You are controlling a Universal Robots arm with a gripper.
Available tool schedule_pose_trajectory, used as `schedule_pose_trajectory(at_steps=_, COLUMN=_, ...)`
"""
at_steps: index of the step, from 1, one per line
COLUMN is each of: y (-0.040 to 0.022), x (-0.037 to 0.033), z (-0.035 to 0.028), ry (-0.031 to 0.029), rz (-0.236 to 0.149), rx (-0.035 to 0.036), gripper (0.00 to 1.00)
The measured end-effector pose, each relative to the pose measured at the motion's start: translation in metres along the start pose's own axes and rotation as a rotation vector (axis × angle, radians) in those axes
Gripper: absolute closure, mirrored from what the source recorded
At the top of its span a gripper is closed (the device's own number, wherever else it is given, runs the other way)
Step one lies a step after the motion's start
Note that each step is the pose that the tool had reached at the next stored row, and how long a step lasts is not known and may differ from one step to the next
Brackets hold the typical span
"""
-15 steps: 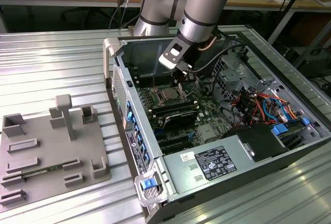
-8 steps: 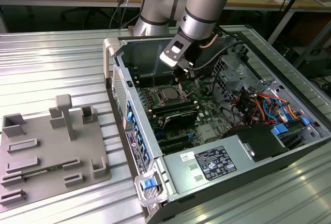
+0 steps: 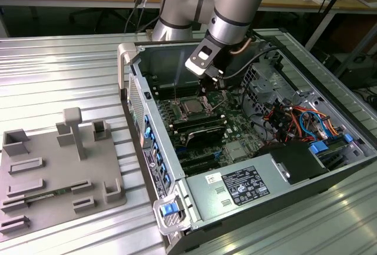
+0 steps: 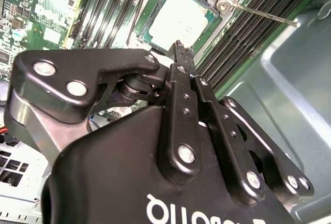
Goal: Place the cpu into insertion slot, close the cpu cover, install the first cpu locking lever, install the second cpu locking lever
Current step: 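Close the cpu cover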
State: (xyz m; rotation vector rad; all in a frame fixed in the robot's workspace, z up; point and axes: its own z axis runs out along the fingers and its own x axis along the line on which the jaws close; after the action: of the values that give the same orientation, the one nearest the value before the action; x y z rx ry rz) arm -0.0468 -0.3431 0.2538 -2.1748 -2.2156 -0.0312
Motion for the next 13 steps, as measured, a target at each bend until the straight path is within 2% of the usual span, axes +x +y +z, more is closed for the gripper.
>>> schedule_pose_trajectory(at_steps=2, y=0.0001, x=0.0002, z=-0.0047, ry=0.0000, rz=0.000, rx=0.0000, gripper=0.89)
schedule_pose_trajectory(at_steps=4, y=0.0027, x=0.0002, z=-0.0057, ry=0.0002, rz=0.000, rx=-0.0006, gripper=0.89)
schedule_pose_trajectory(at_steps=7, y=0.0178, x=-0.0001, z=-0.0059, ry=0.0001, rz=0.000, rx=-0.0007, gripper=0.89)
schedule_pose_trajectory(at_steps=11, y=0.0311, x=0.0002, z=-0.0062, ry=0.0000, rz=0.000, rx=-0.0007, gripper=0.89)
schedule_pose_trajectory(at_steps=13, y=0.0349, x=0.0004, z=-0.0070, ry=0.0000, rz=0.000, rx=-0.0009, gripper=0.89)
